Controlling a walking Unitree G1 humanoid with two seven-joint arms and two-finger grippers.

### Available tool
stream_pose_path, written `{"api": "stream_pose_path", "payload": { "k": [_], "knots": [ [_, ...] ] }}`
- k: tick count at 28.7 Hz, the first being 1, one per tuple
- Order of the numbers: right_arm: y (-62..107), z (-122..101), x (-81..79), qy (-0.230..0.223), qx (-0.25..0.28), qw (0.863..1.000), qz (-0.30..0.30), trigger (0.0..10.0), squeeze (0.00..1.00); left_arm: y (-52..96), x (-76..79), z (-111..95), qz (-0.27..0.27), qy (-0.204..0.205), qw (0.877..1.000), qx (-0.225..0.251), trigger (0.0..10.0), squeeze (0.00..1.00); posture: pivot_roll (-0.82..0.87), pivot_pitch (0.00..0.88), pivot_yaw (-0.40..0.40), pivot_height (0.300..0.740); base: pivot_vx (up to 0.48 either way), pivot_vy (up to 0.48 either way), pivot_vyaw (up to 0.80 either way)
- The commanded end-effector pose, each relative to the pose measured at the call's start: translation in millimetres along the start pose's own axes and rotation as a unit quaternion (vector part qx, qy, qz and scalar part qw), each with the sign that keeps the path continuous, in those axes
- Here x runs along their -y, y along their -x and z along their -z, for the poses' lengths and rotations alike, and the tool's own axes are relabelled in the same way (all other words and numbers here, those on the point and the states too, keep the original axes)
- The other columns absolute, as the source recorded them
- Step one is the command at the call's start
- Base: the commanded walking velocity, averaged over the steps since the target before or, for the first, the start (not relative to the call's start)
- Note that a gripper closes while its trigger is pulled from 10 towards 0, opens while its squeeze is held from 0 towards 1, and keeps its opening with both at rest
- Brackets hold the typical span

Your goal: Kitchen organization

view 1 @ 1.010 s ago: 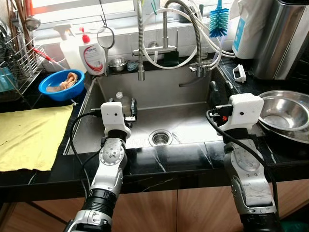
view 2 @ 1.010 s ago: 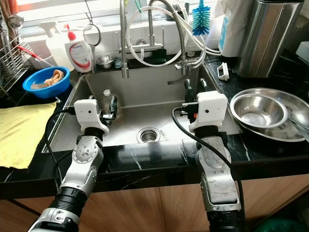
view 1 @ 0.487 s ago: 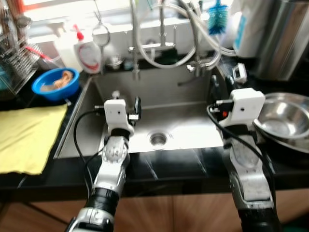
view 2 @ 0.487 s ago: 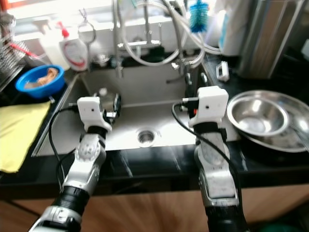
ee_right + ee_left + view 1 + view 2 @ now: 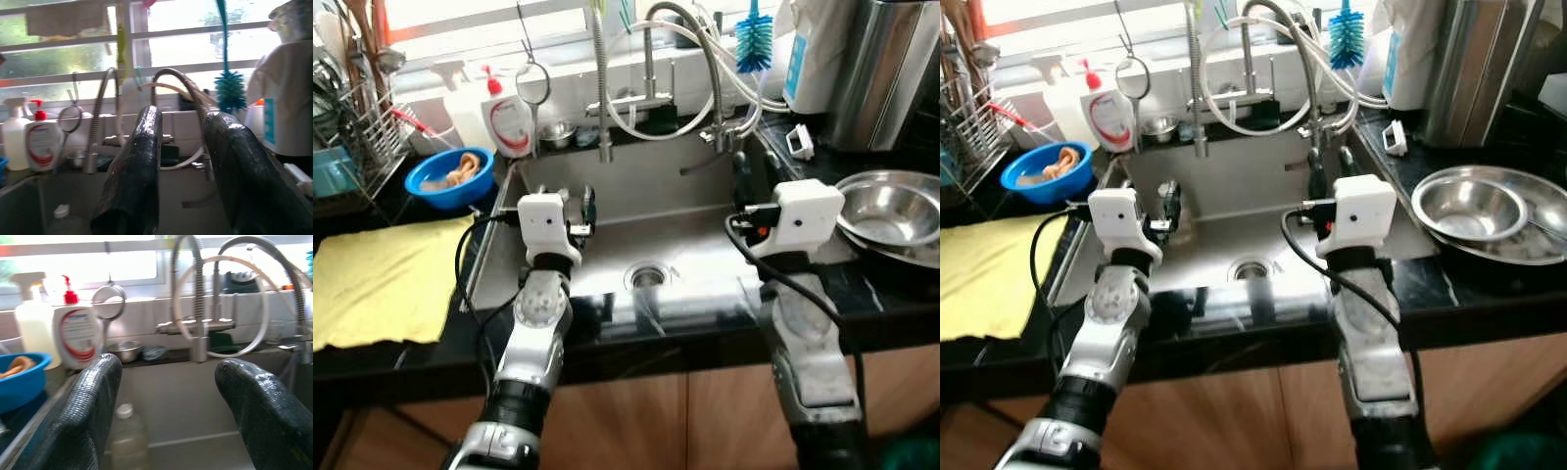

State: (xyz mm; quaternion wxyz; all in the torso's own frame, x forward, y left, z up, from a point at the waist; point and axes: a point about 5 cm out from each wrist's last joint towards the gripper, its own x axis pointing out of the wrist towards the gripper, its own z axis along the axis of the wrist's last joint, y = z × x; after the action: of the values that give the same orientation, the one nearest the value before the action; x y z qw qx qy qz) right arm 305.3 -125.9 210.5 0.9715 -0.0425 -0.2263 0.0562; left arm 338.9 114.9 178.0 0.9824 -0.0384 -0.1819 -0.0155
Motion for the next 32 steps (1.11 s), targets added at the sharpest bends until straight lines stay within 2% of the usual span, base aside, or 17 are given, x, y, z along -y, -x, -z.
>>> {"api": "stream_pose_path", "payload": {
  "k": [1,5,9,17,23,32],
  "knots": [
    [-2.2,-3,-1.9,0.004,0.005,1.000,-0.005,10.0,0.00,-0.1,2.5,-3,0.006,-0.005,1.000,0.003,10.0,0.00,-0.27,0.000,0.174,0.740,0.000,0.000,0.00],
    [-0.7,0,-1.6,0.000,-0.004,1.000,-0.003,10.0,0.00,-0.4,4.0,-3,0.009,-0.001,1.000,0.002,10.0,0.00,-0.27,0.000,0.172,0.740,0.000,0.000,0.00],
    [-0.2,1,-0.9,-0.001,-0.008,1.000,-0.001,10.0,0.00,-0.9,5.1,-4,0.014,-0.002,1.000,0.004,10.0,0.00,-0.28,0.000,0.175,0.740,0.000,0.000,-0.59],
    [-1.1,-4,-1.2,0.010,0.012,1.000,0.005,10.0,0.00,0.5,11.9,4,0.033,-0.021,0.999,-0.010,10.0,0.00,-0.29,0.000,0.182,0.740,0.000,0.000,0.00],
    [0.4,-7,-2.9,0.017,0.023,1.000,-0.001,10.0,0.00,1.0,17.1,4,0.037,-0.011,0.999,-0.010,10.0,0.00,-0.30,0.000,0.178,0.740,0.000,-0.310,0.00],
    [2.3,-7,-0.8,0.036,0.020,0.999,-0.002,10.0,0.00,0.7,16.8,8,0.032,-0.013,0.999,-0.017,10.0,0.00,-0.32,0.000,0.176,0.740,0.000,-0.327,0.00]
  ]
}}
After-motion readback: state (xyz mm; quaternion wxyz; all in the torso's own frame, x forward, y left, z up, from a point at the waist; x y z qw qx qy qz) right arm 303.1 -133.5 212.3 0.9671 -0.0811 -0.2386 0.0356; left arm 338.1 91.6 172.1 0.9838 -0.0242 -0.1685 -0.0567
